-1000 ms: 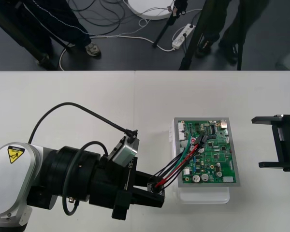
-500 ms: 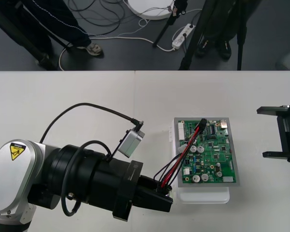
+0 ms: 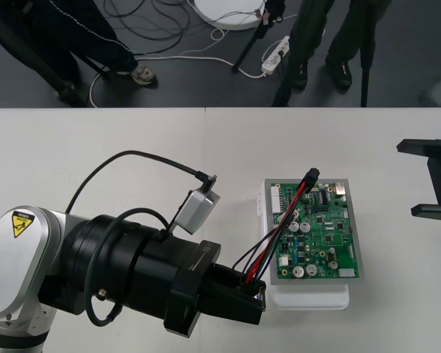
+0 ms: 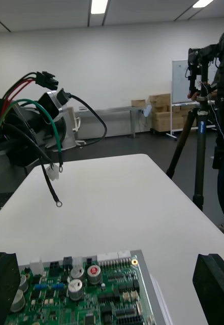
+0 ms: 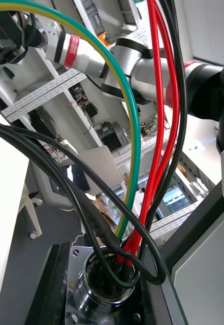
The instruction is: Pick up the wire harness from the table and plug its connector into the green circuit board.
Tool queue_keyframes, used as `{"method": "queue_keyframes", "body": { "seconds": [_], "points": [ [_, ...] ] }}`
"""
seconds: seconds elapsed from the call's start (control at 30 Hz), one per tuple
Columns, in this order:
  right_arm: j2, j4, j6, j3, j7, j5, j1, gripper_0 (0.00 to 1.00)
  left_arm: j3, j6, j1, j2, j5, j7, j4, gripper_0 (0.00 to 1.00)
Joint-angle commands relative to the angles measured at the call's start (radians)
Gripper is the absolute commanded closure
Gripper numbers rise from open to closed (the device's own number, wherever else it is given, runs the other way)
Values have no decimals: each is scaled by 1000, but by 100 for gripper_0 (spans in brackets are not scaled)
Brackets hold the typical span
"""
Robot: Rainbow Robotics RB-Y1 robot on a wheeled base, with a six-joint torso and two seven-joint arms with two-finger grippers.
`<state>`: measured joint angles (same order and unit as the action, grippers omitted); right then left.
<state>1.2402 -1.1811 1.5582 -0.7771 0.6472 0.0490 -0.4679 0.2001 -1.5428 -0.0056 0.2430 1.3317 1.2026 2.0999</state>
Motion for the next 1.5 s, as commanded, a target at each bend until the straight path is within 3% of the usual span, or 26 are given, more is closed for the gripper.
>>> {"method": "queue_keyframes", "body": {
  "seconds": [0.03, 0.6, 1.0, 1.5],
  "points": [
    [-4, -63, 13, 32, -75, 2, -41, 0, 19, -28, -25, -8, -23, 23, 42, 100],
    [-102, -143, 13, 30, -239, 80, -117, 0, 21, -28, -25, -10, -28, -48, 40, 100],
    [-208, -156, 13, 30, -267, 164, -221, 0, 21, -28, -16, -8, -74, -55, 35, 100],
    [-278, -195, 13, 30, -382, 158, -259, 0, 7, -28, -14, -8, -71, -61, 34, 100]
  ]
}}
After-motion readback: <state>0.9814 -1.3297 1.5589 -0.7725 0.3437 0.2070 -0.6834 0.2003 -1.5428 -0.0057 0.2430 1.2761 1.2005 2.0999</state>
